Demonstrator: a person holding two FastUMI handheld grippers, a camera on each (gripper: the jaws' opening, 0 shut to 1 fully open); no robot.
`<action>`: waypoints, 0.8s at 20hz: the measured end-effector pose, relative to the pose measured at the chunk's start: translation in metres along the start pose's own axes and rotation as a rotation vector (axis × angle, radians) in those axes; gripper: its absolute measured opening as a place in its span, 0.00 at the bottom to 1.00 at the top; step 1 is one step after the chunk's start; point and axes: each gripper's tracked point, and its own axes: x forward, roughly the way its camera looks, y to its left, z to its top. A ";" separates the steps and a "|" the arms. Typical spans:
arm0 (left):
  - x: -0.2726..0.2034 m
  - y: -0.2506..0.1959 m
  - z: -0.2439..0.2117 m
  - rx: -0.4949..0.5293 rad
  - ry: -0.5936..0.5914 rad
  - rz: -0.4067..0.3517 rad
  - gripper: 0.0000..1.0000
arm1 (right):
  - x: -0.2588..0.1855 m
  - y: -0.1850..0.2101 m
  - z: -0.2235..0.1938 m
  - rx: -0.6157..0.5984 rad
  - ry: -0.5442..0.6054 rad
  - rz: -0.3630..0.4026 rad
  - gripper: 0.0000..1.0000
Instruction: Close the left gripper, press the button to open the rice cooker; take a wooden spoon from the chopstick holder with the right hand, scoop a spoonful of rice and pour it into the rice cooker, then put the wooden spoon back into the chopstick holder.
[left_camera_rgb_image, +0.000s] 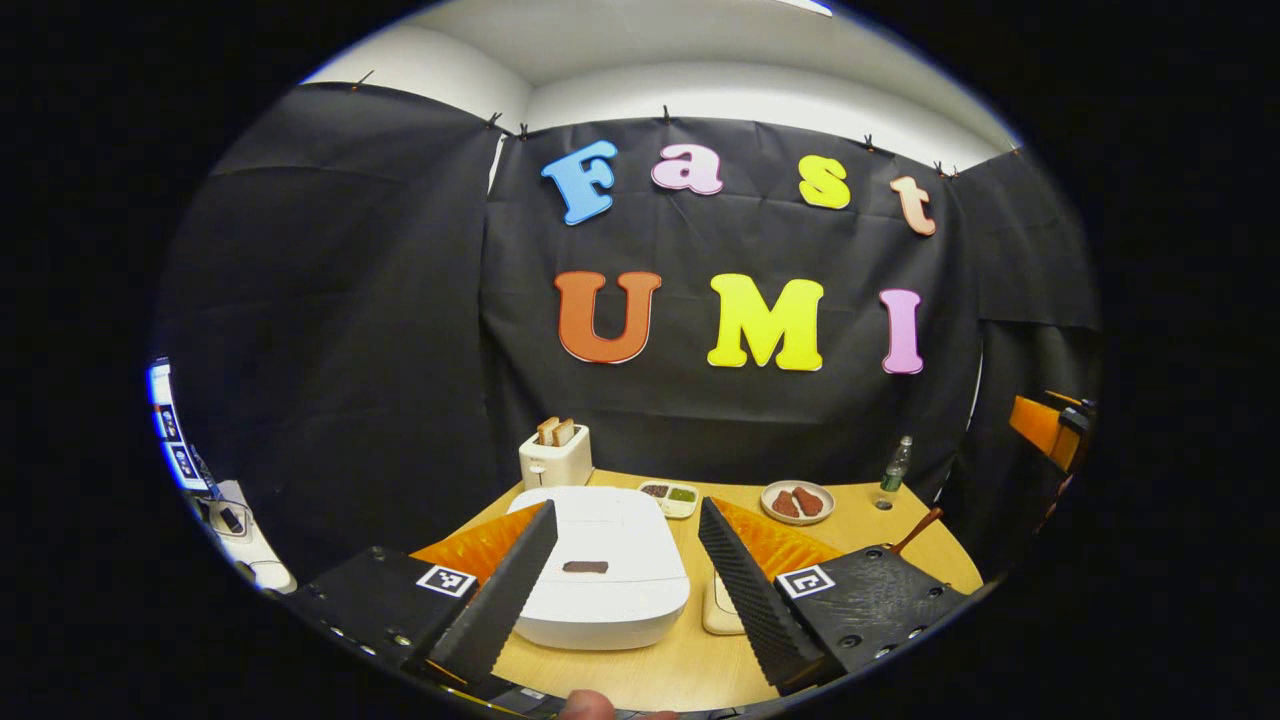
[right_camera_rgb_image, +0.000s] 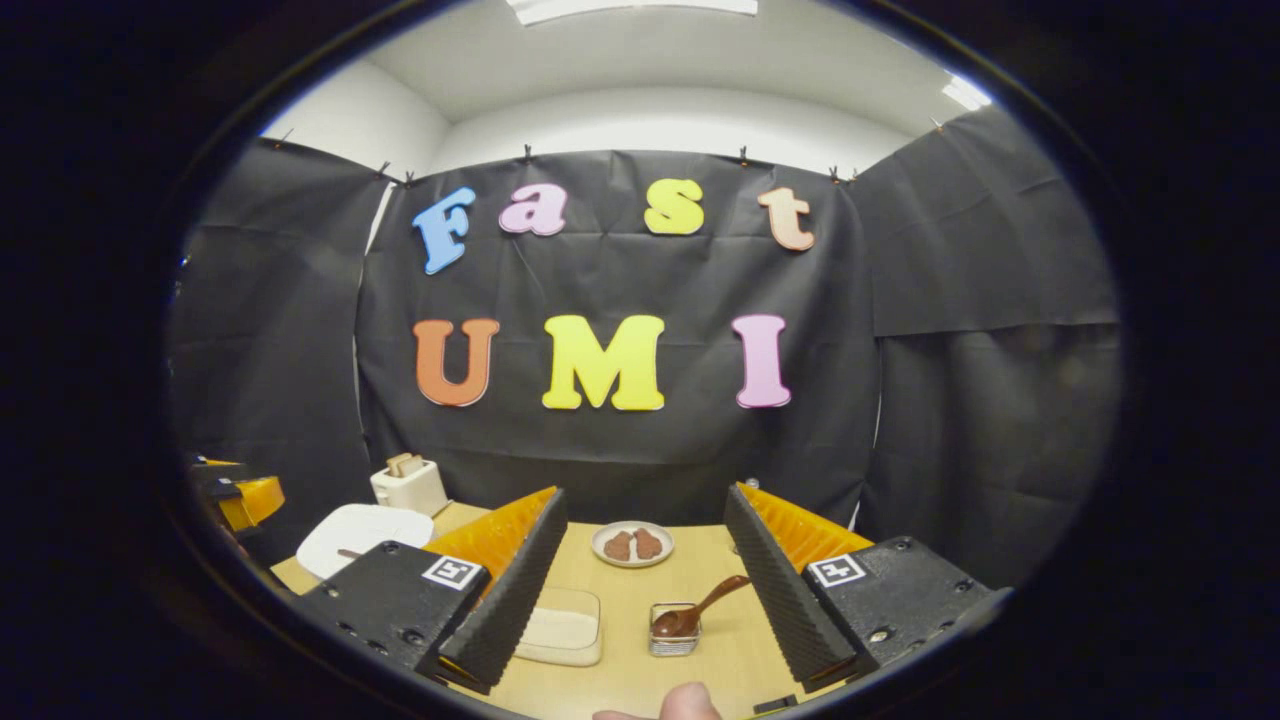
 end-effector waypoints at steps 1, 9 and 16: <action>0.006 0.004 -0.004 0.009 0.028 0.009 0.94 | 0.002 -0.002 -0.001 0.006 0.003 -0.002 1.00; 0.050 0.006 -0.029 0.005 0.223 -0.048 0.62 | 0.021 -0.035 -0.019 0.028 0.038 -0.043 1.00; 0.089 0.025 -0.080 0.005 0.425 -0.032 0.03 | 0.039 -0.056 -0.036 0.064 0.091 -0.062 1.00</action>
